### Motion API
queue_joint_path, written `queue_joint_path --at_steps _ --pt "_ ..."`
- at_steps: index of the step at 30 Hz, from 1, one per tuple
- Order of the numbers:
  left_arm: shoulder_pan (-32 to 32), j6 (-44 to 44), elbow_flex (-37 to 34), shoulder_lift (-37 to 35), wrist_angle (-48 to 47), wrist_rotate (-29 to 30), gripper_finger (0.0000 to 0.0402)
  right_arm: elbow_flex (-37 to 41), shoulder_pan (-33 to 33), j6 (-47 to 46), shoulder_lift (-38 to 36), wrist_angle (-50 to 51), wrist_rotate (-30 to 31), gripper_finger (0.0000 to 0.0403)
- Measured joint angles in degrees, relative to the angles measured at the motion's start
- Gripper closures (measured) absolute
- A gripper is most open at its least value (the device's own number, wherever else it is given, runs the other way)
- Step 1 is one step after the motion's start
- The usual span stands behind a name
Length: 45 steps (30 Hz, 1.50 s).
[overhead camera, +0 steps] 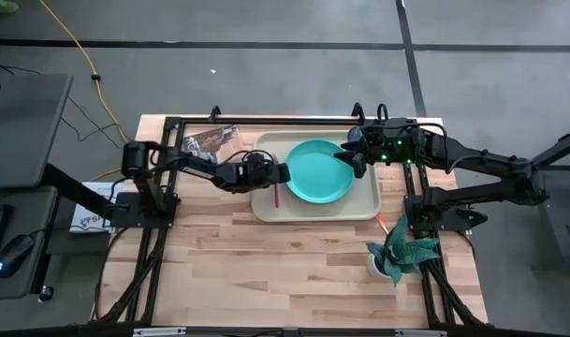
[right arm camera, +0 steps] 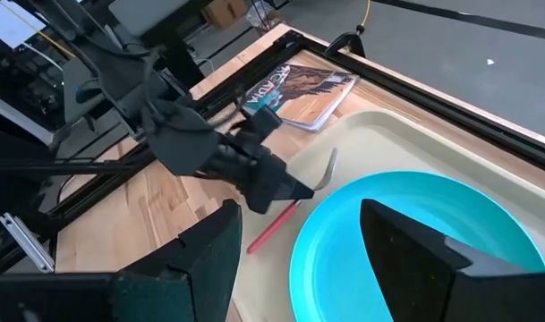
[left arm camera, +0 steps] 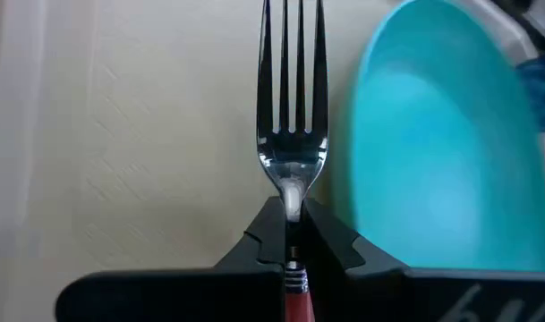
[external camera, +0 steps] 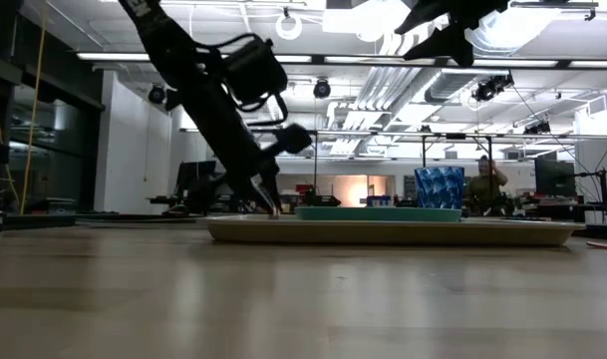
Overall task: Pick and place plate/cup/fork/spoon on tray
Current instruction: Put the red fork on the gray tray, then adjust the gray tray
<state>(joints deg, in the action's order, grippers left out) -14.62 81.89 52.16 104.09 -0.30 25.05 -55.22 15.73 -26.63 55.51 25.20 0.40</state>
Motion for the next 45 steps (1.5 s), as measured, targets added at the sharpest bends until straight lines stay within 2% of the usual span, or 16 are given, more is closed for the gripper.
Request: queue_joint_path --at_steps 9,17,35,40,45 --pt "-0.26 -1.88 3.09 1.45 -2.09 3.20 0.0401 0.00 0.00 0.08 0.00 0.45 0.00 0.0183" --pt "-0.77 -3.91 3.32 1.47 -6.30 3.30 0.0401 0.00 -0.02 0.10 0.00 0.72 0.65 0.0183" --pt "-0.36 -1.48 3.35 3.07 -2.91 2.20 0.0401 0.00 0.02 -0.13 0.00 0.69 3.04 0.0183" --pt "-0.36 -5.73 3.35 3.07 -1.09 2.49 0.0382 0.00 0.02 -0.33 0.00 0.69 3.06 0.0183" --pt "-0.36 -6.01 3.35 3.04 -1.19 2.61 0.0352 0.00 0.02 -0.36 0.00 0.68 3.06 0.0183"
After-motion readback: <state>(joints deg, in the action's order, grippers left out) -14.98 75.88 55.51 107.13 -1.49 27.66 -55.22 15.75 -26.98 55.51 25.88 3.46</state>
